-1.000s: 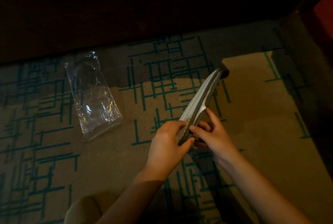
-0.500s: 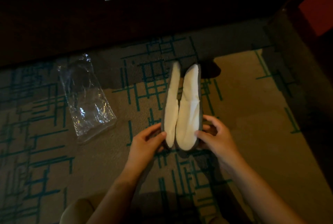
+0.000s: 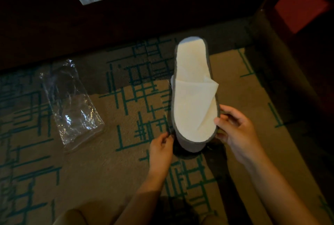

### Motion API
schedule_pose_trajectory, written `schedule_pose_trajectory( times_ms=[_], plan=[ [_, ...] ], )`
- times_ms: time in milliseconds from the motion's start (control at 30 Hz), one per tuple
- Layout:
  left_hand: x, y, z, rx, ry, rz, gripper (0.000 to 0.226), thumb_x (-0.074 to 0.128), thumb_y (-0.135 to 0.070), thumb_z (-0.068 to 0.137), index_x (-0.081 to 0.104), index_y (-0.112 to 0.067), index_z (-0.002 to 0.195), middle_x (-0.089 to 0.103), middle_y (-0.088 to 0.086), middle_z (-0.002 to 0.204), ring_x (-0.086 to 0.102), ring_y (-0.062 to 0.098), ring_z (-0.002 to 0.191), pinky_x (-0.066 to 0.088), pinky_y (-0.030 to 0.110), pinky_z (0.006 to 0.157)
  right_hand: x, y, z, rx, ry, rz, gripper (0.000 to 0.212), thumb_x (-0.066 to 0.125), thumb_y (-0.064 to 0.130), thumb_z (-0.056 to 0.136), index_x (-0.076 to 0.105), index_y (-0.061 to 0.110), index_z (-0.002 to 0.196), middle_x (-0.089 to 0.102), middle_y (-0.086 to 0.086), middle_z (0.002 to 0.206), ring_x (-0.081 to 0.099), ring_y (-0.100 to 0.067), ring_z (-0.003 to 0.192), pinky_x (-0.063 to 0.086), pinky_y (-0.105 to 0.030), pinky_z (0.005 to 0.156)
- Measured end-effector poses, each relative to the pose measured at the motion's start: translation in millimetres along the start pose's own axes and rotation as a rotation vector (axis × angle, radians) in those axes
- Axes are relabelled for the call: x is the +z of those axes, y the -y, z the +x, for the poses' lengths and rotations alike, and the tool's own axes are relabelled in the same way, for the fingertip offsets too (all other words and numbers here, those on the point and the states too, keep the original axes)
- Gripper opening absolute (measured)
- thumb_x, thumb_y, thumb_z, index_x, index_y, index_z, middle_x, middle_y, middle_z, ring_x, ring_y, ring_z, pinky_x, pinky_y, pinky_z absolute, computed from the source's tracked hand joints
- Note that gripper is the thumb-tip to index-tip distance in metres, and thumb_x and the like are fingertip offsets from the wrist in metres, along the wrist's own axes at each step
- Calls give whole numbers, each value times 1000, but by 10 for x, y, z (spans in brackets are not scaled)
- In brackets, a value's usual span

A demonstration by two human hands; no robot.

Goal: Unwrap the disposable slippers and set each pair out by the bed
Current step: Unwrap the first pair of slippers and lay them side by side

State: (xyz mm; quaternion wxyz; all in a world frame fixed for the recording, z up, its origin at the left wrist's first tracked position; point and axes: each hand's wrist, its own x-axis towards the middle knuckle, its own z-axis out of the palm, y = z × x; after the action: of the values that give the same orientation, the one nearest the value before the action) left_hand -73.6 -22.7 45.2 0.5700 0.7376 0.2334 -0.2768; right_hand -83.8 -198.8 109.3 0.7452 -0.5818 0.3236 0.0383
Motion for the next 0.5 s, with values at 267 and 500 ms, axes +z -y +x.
schedule_pose_trajectory(
  times_ms=[267,500],
  plan=[
    [-444,-464,-237,105,279,-458,30,50,-27,88,57,-15,115,70,1,105,67,15,97,58,29,74,259,-3,-17,13,123,-8,37,59,-3,83,63,33,90,64,9,70,67,-6,72,57,-26,61],
    [-761,-287,-109,83,125,-302,25,47,-5,90,58,-20,107,72,1,97,71,9,81,59,22,65,361,-132,20,-77,227,-399,28,62,10,86,57,31,105,58,3,111,57,-17,107,53,-25,83]
  ],
)
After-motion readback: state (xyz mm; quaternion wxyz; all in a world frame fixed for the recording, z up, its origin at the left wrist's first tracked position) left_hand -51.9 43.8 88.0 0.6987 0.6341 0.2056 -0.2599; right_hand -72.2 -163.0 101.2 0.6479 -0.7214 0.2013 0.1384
